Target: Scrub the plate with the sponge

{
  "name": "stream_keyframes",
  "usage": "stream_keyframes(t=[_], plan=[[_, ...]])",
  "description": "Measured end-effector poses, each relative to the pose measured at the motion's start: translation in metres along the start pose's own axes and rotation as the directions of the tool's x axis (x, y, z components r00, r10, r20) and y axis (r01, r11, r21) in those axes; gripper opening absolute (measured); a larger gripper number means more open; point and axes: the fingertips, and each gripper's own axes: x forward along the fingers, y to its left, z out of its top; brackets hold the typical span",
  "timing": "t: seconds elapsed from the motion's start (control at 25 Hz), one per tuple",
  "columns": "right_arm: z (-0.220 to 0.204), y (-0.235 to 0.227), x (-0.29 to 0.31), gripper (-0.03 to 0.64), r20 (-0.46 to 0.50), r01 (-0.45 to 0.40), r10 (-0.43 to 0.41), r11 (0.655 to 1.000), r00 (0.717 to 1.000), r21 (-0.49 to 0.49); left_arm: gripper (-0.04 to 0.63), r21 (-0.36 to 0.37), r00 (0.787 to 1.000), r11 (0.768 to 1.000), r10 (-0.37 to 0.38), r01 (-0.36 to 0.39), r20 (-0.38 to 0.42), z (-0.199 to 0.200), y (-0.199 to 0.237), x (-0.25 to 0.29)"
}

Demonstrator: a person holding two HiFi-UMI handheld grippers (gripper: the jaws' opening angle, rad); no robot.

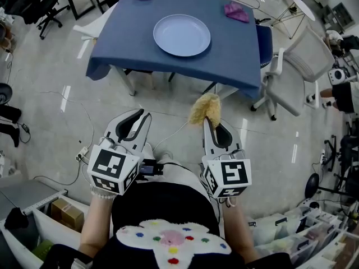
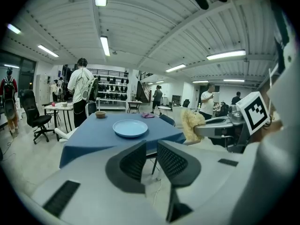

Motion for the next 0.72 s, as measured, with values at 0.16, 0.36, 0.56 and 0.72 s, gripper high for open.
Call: stream_keyframes(t=[0.16, 0.36, 0.56, 0.72], plan=[[-0.002, -0.001, -0.003, 0.04, -0.004, 0.002, -0.002, 1.0, 1.0, -0.008, 0.106, -0.002, 1.0, 1.0, -0.013, 0.013, 0.009, 0.002, -0.004, 0.0], [-0.004, -0.001, -0.005, 0.04, -0.007, 0.005, -0.005, 1.0, 1.0, -0.011, 0.114, -0.003, 1.0, 1.0, -0.005, 0.005, 0.016, 0.004, -0.003, -0.002], [-0.005, -0.004, -0.006, 0.041, -0.015, 0.022, -0.022, 1.0, 1.0, -0.009, 0.114, -0.012, 1.0, 1.0, -0.014, 0.014, 0.014, 0.006, -0.002, 0.002], [-0.006, -0.009, -0.002, 0.041, -0.019, 0.034, -0.034, 0.999, 0.999, -0.006, 0.114, -0.006, 1.0, 1.0, -0.025, 0.026, 0.018, 0.011, -0.001, 0.011]])
